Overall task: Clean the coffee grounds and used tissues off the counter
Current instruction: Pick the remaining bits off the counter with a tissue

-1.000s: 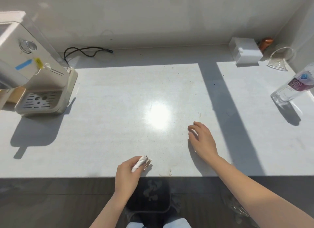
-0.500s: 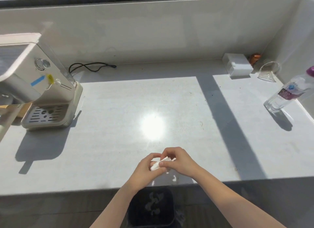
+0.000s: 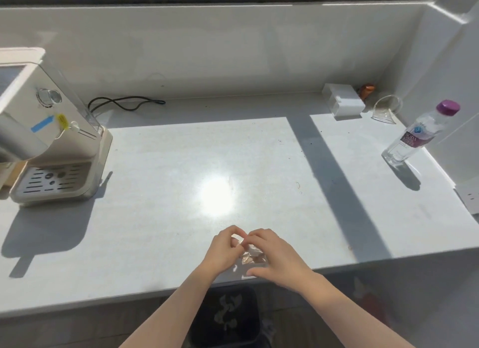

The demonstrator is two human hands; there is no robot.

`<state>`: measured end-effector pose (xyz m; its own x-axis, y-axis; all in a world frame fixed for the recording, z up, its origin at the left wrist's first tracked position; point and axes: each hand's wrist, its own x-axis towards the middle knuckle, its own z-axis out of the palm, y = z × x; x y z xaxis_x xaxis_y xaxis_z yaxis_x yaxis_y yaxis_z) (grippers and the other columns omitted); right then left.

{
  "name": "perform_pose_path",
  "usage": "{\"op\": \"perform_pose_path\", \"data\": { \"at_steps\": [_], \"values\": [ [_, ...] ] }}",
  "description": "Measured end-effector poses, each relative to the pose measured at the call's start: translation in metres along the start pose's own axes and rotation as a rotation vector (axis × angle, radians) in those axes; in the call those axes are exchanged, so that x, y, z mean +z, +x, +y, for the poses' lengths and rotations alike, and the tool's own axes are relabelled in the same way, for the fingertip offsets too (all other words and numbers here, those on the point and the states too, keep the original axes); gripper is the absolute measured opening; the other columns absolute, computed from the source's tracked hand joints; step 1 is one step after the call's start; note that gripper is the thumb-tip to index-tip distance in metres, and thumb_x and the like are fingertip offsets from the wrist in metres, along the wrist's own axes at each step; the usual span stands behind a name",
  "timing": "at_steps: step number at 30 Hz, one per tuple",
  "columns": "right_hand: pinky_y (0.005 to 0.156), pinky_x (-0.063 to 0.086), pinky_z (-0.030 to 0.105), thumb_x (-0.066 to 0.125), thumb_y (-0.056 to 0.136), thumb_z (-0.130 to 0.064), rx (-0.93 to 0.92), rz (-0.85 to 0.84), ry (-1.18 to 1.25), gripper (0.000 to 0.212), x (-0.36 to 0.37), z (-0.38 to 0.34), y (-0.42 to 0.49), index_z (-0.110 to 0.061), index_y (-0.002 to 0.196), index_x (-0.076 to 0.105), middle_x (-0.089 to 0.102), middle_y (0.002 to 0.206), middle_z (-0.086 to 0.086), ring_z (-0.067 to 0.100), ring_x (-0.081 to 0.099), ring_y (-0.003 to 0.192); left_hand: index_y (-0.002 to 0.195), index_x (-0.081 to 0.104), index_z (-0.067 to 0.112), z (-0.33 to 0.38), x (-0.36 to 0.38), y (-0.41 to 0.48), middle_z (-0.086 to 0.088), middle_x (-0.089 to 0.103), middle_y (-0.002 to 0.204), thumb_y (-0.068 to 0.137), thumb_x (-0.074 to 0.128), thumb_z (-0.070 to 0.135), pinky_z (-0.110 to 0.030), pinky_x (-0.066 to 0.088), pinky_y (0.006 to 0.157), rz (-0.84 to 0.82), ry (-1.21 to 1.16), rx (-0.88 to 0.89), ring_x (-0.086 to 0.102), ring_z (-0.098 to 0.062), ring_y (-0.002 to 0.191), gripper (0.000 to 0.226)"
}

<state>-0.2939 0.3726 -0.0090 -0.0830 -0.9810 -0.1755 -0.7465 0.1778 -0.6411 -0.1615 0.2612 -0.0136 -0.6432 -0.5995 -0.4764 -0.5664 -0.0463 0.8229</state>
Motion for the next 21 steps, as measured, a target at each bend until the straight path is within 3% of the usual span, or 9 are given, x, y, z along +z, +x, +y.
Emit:
{"op": "perform_pose_path", "data": {
  "at_steps": [4,8,11,15,17,19,21],
  "values": [
    [0.078,0.034,0.007,0.069,0.078,-0.027,-0.009,0.123,-0.093,0.038,0.011,0.006,-0.01,-0.03,0.113,0.056,0.051,0.12,-0.011,0.006,0.049,0.103,0.109,0.051,0.014,0.002,0.009,0.006,0.0,0.064,0.068,0.086,0.058,0.009,-0.019,0.046,0.05,-0.057,-0.072,-0.058,0.058,-0.008,0.062,0.025],
    [0.076,0.042,0.019,0.071,0.079,-0.02,0.025,0.249,-0.181,0.03,0.013,0.008,-0.014,-0.024,0.108,0.066,0.062,0.107,-0.005,0.013,0.059,0.092,0.113,0.05,0.012,0.004,0.017,0.015,-0.004,0.063,0.078,0.086,0.061,0.012,-0.025,0.05,0.064,-0.078,-0.091,-0.089,0.058,-0.013,0.068,0.029],
    [0.06,0.049,0.024,0.077,0.077,-0.016,0.035,0.321,-0.193,0.022,0.012,0.012,-0.015,-0.022,0.097,0.073,0.066,0.087,-0.004,0.015,0.062,0.078,0.115,0.05,0.014,0.004,0.023,0.023,-0.012,0.063,0.099,0.085,0.062,0.015,-0.026,0.049,0.066,-0.109,-0.093,-0.134,0.058,-0.016,0.074,0.032],
    [0.05,0.048,0.029,0.074,0.081,-0.017,0.136,0.324,-0.26,0.004,0.002,0.029,-0.013,-0.017,0.084,0.071,0.064,0.079,-0.003,0.019,0.062,0.071,0.116,0.053,0.016,0.006,0.025,0.027,-0.007,0.066,0.118,0.09,0.054,0.014,-0.03,0.049,0.088,-0.102,-0.118,0.03,0.063,-0.015,0.1,0.026],
    [0.055,0.043,0.031,0.067,0.086,-0.022,0.303,0.32,-0.272,0.007,-0.008,0.05,-0.013,-0.014,0.085,0.069,0.062,0.083,-0.001,0.021,0.06,0.073,0.119,0.054,0.025,0.0,0.012,0.03,0.002,0.058,0.132,0.093,0.048,0.023,-0.035,0.043,0.103,0.091,0.059,0.234,0.055,-0.012,0.122,0.027],
    [0.058,0.035,0.03,0.064,0.088,-0.025,0.474,0.349,-0.242,0.01,-0.019,0.068,-0.013,-0.015,0.084,0.066,0.058,0.081,-0.001,0.023,0.059,0.074,0.13,0.049,0.03,-0.015,-0.012,0.035,0.006,0.04,0.15,0.096,0.044,0.033,-0.04,0.025,0.115,0.298,0.401,0.386,0.035,-0.012,0.139,0.035],
    [0.059,0.031,0.029,0.064,0.086,-0.023,0.593,0.376,-0.186,0.01,-0.025,0.073,-0.009,-0.016,0.08,0.065,0.055,0.077,-0.002,0.024,0.058,0.074,0.143,0.036,0.032,-0.039,-0.041,0.041,0.007,0.019,0.159,0.098,0.037,0.038,-0.045,0.008,0.118,0.349,0.672,0.335,0.012,-0.017,0.148,0.045]
  ]
}}
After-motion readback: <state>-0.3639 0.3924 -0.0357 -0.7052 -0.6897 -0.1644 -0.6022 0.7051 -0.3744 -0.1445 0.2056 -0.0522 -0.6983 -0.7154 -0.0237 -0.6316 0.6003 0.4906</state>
